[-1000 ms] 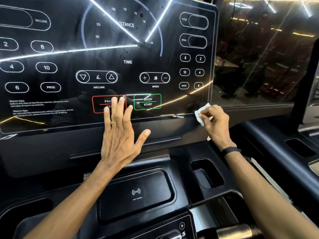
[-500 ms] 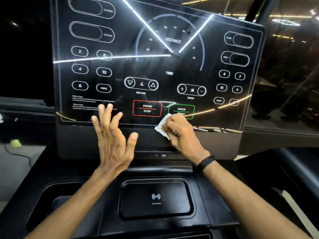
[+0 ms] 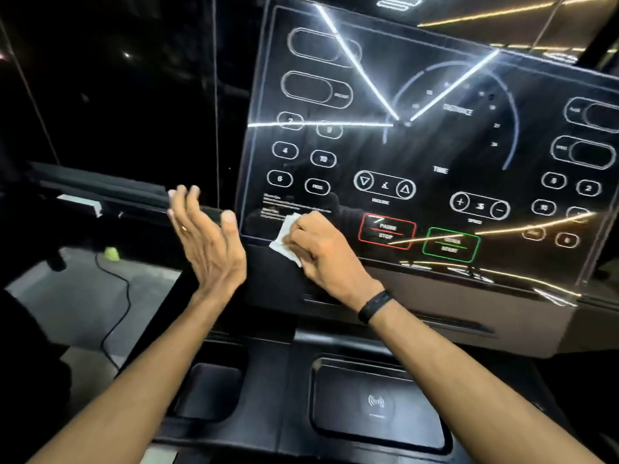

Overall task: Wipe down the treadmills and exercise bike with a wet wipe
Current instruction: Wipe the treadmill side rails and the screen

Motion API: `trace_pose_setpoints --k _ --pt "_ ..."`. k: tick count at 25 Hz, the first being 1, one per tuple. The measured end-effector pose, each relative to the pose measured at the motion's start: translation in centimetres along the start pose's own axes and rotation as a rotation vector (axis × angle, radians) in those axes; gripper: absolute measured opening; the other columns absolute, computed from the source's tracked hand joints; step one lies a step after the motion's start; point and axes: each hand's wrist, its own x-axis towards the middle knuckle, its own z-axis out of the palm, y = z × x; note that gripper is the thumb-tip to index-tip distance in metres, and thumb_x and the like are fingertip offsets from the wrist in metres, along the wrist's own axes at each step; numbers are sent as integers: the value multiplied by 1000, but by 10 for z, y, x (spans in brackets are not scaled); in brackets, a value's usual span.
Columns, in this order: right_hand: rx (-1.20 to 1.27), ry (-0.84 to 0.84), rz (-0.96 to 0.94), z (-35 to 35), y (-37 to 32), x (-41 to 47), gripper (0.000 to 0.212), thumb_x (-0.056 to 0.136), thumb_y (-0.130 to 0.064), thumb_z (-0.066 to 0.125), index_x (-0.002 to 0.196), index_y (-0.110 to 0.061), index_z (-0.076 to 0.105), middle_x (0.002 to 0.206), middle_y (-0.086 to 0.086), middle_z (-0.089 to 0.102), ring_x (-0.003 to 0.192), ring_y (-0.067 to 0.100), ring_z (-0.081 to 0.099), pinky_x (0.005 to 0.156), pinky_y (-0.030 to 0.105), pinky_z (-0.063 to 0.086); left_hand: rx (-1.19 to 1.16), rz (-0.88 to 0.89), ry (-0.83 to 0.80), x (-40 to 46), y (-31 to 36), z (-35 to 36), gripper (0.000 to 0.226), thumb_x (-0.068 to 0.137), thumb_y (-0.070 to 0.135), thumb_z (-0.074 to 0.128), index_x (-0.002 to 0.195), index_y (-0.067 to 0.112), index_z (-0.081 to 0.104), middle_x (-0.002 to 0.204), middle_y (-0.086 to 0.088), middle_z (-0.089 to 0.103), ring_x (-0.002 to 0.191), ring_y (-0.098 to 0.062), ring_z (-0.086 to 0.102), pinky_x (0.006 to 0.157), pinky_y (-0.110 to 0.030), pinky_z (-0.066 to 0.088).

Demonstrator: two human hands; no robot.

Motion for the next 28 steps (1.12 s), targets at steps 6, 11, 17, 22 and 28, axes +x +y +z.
trace_pose_setpoints --k 6,11,17,22,28 --pt "-269 62 -159 -8 -1 80 19 96 -2 62 112 1 71 131 22 62 120 40 57 103 47 44 -89 -97 -12 -8 -4 2 57 102 35 31 144 -3 38 145 -18 47 133 -32 47 110 -50 37" --pt "-771 -347 -326 5 -11 25 71 108 -50 34 157 -1 22 166 16 16 155 28 11 126 43 -1 -128 -111 3 -9 -4 0 58 103 39 28 141 -2 42 142 -15 50 129 -29 50 108 -55 36" --pt "-1006 -161 97 -44 -4 106 87 103 -67 13 159 -1 8 168 16 5 156 26 2 122 48 -13 -132 -121 -15 -8 -1 0 56 100 35 29 139 -2 45 140 -14 51 127 -20 46 111 -59 29" --pt "-959 -439 -216 11 -36 16 91 98 -72 19 160 -6 11 168 10 8 156 22 5 125 44 -8 -152 -113 -90 -6 -6 -2 53 101 37 28 135 2 48 137 -10 55 125 -23 52 113 -57 26" --pt "-1011 -118 241 -41 -10 95 78 105 -62 15 160 -7 10 168 10 6 155 30 2 121 49 -13 -164 -44 -132 -9 -5 0 52 98 35 30 135 3 48 138 -10 53 128 -24 51 115 -54 24"
